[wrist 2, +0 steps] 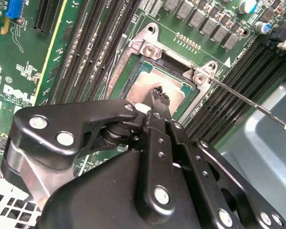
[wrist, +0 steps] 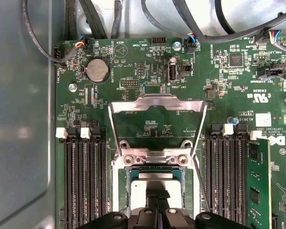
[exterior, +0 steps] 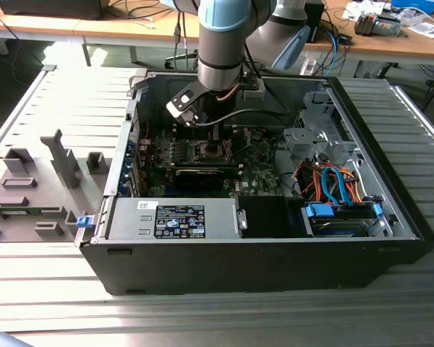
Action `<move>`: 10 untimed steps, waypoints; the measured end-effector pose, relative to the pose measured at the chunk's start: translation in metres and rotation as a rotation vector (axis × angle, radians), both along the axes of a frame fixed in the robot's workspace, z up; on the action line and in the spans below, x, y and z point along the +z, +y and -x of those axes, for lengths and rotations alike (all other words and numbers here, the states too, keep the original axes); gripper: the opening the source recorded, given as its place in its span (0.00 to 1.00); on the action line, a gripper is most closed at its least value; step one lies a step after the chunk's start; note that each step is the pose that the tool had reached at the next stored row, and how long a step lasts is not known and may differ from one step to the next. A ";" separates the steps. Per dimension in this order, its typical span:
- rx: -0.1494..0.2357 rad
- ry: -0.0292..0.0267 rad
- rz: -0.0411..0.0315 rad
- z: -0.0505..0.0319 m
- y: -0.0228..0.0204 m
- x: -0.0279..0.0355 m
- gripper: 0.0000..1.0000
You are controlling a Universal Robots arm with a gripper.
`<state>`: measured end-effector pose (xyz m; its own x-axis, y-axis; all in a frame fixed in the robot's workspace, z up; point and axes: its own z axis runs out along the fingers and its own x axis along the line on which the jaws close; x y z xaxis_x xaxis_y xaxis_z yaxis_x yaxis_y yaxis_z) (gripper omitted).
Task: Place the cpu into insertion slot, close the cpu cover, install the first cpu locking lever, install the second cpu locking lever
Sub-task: 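Place the cpu into insertion slot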
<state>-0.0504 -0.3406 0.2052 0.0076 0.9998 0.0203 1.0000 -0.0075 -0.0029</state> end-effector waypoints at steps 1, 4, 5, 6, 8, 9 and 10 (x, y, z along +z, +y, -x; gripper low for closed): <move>0.000 0.0011 0.0003 -0.0005 -0.0001 -0.0007 0.11; 0.000 0.0017 -0.0008 -0.0019 0.0001 -0.0023 0.11; 0.000 0.0018 -0.0006 -0.0019 0.0001 -0.0023 0.11; 0.000 0.0015 -0.0007 -0.0020 0.0001 -0.0008 0.11; 0.000 0.0008 -0.0019 -0.0022 0.0003 0.0051 0.11; 0.000 0.0015 -0.0007 -0.0019 0.0000 0.0100 0.11; 0.000 0.0016 -0.0006 -0.0020 0.0000 0.0146 0.11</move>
